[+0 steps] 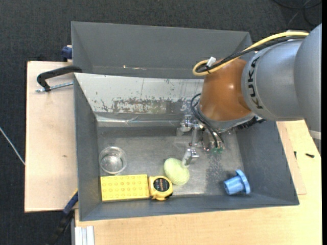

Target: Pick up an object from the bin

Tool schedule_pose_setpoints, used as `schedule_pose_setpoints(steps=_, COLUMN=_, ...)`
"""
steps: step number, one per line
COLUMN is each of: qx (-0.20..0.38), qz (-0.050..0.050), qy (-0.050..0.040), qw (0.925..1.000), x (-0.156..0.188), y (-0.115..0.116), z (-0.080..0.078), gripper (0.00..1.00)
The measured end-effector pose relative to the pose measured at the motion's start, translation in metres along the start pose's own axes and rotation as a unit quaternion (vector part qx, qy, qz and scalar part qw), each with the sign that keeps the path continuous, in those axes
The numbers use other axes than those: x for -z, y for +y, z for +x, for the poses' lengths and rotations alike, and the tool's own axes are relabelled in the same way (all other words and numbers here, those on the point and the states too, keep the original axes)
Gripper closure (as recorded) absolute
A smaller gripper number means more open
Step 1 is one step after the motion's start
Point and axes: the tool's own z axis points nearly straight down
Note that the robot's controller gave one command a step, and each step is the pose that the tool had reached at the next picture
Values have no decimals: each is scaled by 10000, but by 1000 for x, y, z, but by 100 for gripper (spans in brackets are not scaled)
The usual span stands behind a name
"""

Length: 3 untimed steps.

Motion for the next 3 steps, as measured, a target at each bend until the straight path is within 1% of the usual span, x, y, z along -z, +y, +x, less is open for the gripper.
schedule_pose_setpoints(steps=1, qx=29, qz=7, qy=-65, qw=10000, x=1, y=6, z=3, gripper=0)
schedule_pose_setpoints(steps=2, qx=612, qz=-24, qy=29, qw=9981, x=29, y=13, z=31, gripper=0)
schedule_pose_setpoints(steps=3, qx=727, qz=-26, qy=36, qw=9973, x=37, y=16, z=39, gripper=0)
